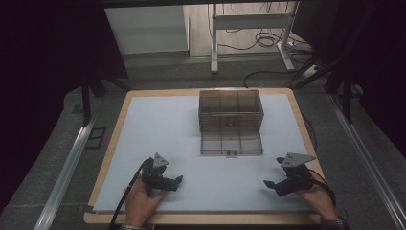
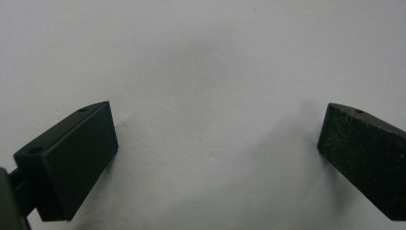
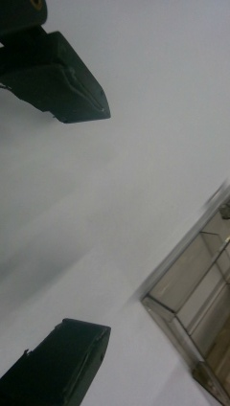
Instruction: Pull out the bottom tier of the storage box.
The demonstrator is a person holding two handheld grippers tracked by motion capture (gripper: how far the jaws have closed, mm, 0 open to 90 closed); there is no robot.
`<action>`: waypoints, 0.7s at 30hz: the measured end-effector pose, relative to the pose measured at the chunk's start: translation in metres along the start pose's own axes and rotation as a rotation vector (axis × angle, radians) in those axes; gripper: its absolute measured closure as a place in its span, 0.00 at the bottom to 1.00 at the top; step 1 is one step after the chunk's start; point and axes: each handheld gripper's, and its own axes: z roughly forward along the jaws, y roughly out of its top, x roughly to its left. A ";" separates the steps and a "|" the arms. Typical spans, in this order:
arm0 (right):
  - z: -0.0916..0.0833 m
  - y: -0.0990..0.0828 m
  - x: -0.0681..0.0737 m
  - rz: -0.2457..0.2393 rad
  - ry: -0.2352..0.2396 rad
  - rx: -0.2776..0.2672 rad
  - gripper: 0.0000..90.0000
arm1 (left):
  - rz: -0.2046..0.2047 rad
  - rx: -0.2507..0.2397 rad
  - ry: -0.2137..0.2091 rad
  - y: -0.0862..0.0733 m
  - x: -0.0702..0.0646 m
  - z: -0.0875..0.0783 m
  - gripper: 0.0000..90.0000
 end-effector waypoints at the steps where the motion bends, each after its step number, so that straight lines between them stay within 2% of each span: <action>1: 0.000 0.000 0.000 0.000 0.000 0.000 0.01 | 0.000 0.000 0.000 0.000 0.000 0.000 0.00; 7: 0.003 -0.011 -0.001 0.023 0.000 0.010 0.01 | 0.000 0.000 0.000 0.000 0.000 0.000 0.00; 12: 0.009 -0.020 -0.001 0.036 0.006 0.043 0.01 | 0.000 0.000 0.000 0.000 0.000 0.000 0.00; 21: 0.010 -0.020 -0.002 0.039 0.010 0.045 0.01 | 0.000 0.000 0.000 0.000 0.000 0.000 0.00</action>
